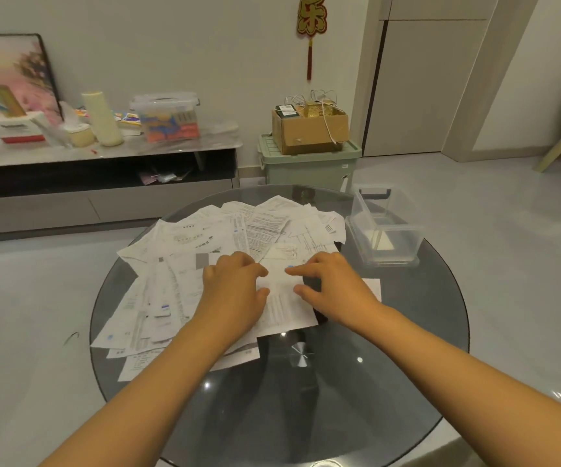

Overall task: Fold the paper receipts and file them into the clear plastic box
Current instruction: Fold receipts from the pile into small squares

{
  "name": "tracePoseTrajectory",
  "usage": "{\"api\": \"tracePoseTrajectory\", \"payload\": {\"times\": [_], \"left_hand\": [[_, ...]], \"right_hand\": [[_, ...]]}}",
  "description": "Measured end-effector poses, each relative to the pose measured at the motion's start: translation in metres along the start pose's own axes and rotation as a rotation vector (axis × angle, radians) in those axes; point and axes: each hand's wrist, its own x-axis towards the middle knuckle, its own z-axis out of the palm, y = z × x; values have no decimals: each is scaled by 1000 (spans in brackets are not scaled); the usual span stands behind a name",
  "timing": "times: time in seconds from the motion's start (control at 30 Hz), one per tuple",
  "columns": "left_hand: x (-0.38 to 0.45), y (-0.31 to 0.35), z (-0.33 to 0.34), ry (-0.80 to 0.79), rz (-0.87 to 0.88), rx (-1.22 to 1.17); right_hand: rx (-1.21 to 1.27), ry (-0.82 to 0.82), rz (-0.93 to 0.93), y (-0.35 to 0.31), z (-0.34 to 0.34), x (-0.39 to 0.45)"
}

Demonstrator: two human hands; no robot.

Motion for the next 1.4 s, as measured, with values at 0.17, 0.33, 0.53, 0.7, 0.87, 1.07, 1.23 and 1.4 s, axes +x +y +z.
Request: {"api": "tracePoseTrajectory", "payload": {"times": [0.17,0.33,0.53,0.7,0.87,1.07,1.23,1.4], "left_hand": [[-19,-25,-8,-59,-68,9],[-31,-44,-8,-268,-33,65],[-38,-53,-10,-421,78,-47],[-38,-53,-11,-480,113,-105],[-35,-50,-12,-466,167,-130],[-37,-58,-18,-456,118,-251],[-36,-61,-23,-400,96,-324],[-36,-56,-21,-350,123,-306]], "right_hand": [[-1,-69,-117,-22,17,8],[21,-124,-179,-28,28,9],[-30,-244,-232,-26,30,7],[-72,-302,-291,-28,35,3],[-19,-223,-256,-28,42,3],[161,-198,-173,-29,36,5],[267,-199,-42,-26,32,7],[283,-176,21,-27,38,7]]}}
